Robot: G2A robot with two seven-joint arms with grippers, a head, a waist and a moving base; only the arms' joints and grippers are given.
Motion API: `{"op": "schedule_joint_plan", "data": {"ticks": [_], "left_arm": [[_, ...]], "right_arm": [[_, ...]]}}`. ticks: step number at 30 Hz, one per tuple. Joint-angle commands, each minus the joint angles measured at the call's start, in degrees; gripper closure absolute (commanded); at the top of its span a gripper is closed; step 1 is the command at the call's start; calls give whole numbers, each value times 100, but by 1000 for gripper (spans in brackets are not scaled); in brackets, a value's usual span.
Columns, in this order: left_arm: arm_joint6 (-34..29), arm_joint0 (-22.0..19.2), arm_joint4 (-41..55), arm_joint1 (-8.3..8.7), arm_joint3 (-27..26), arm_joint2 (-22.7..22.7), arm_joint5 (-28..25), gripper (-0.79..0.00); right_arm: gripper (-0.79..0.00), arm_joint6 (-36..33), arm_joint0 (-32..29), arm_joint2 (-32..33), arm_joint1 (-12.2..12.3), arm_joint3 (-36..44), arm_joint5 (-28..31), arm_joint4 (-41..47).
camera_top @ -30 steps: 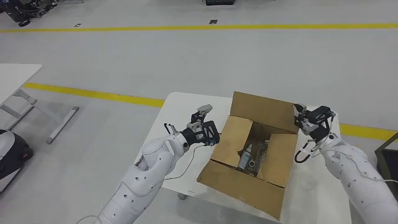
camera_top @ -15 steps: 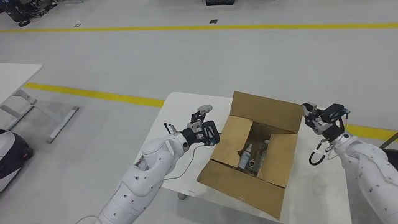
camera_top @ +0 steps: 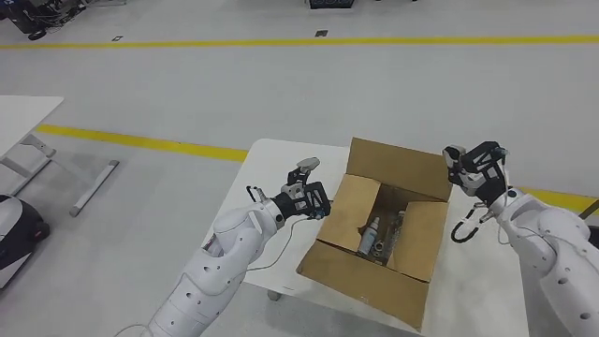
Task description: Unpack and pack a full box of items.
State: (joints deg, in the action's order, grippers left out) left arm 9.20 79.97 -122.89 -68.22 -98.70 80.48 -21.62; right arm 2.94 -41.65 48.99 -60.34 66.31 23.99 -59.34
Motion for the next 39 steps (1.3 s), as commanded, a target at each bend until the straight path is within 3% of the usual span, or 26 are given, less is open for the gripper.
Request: {"op": "schedule_joint_plan", "data": {"ticks": [1, 7, 13, 18, 21, 28, 39], "left_arm": [[0, 0, 0, 0, 0, 0, 0, -785], [0, 0, 0, 0, 0, 0, 0, -785], [0, 0, 0, 0, 0, 0, 0, -785], [0, 0, 0, 0, 0, 0, 0, -785], [0, 0, 0, 0, 0, 0, 0, -785], [0, 0, 0, 0, 0, 0, 0, -785], [0, 0, 0, 0, 0, 0, 0, -785]], "right_arm": [[0, 0, -1, 2, -1, -19, 0, 0], [0, -53, -334, 169, 29, -15, -171, 137], [0, -31, -1123, 898, 229, -13, -428, 514], [0, -450, -1763, 1344, 349, -14, -700, 780], [0, -608, -1900, 1337, 326, -58, -572, 1000], [0, -774, -1564, 731, 82, -535, -8, 1066], [0, -224, -493, -392, -542, -1748, 1006, 775]]}}
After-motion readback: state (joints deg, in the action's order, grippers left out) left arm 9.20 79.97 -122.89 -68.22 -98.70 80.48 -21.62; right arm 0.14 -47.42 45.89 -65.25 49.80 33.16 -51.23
